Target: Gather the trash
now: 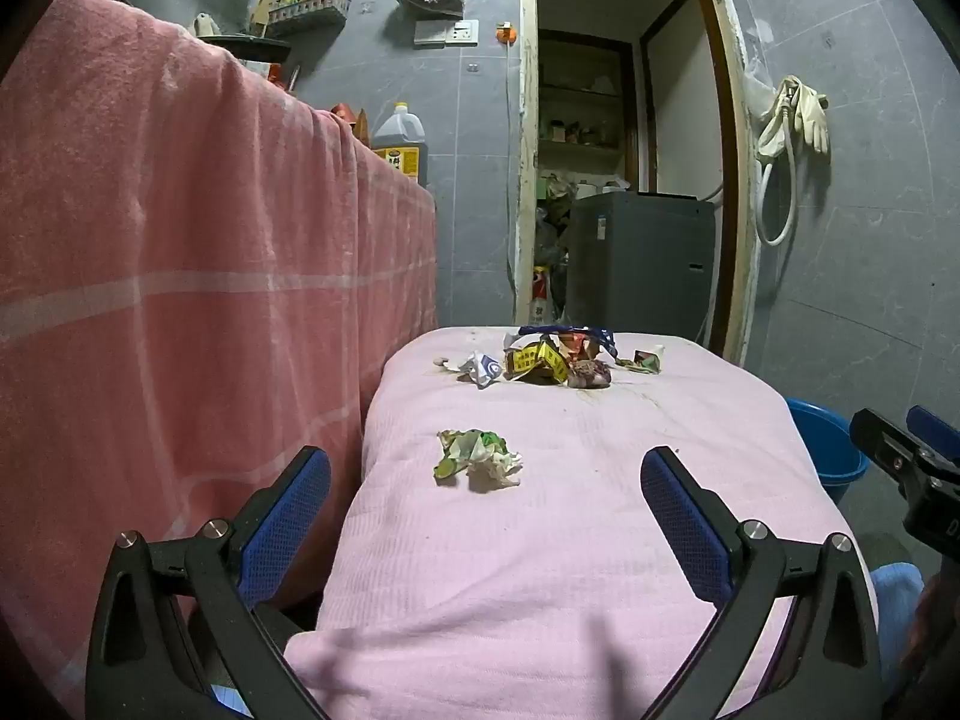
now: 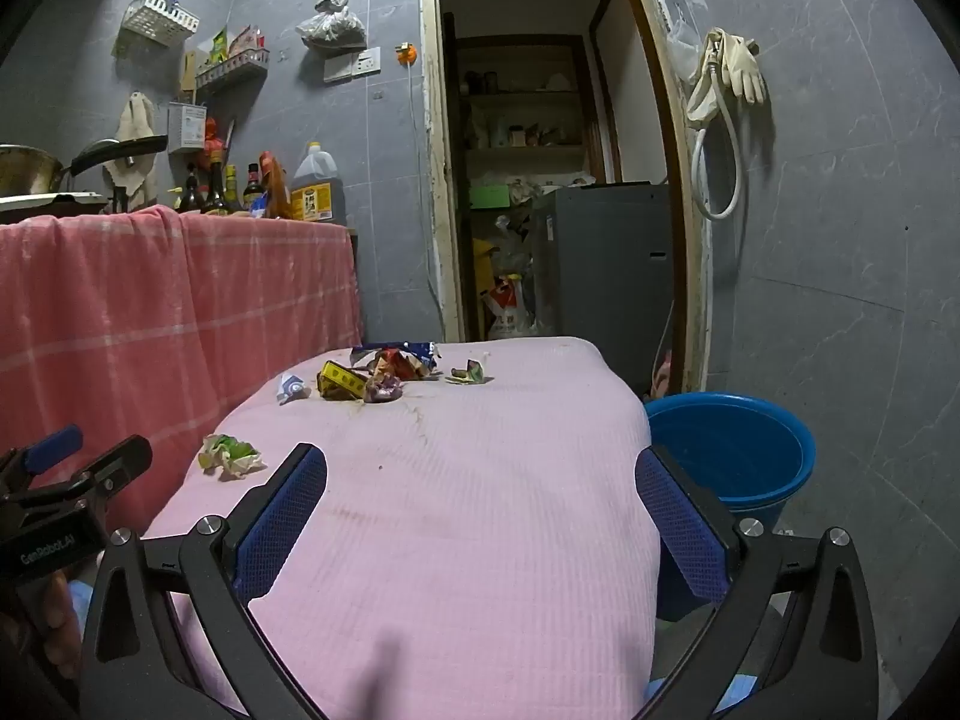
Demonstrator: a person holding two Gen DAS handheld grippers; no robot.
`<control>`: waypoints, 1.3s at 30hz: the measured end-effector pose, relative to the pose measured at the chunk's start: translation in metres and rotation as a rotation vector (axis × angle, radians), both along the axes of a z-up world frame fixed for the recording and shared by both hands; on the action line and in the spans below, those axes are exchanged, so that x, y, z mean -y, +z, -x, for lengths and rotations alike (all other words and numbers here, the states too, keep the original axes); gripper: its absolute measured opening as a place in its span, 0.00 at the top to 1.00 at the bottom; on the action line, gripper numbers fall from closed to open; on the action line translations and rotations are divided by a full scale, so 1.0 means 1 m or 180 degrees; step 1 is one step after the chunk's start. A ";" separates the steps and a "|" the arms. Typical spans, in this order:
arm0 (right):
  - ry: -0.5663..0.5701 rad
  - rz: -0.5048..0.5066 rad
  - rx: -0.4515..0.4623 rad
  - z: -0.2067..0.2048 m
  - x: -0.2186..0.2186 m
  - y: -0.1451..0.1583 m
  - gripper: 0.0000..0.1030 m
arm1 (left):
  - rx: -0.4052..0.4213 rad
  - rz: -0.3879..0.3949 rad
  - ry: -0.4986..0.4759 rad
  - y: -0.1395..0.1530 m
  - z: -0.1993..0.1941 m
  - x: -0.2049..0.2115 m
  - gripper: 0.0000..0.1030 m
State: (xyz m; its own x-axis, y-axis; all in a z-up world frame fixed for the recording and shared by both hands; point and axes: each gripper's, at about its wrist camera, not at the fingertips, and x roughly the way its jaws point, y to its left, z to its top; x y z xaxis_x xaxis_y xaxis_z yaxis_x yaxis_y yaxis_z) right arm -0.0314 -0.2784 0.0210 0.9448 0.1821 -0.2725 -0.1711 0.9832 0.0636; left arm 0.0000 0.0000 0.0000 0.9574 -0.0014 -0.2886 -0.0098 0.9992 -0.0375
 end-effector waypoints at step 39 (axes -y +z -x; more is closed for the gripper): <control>0.0001 -0.0016 0.0011 0.001 0.000 -0.001 0.00 | 0.0004 -0.0013 -0.0008 -0.001 -0.002 -0.002 0.02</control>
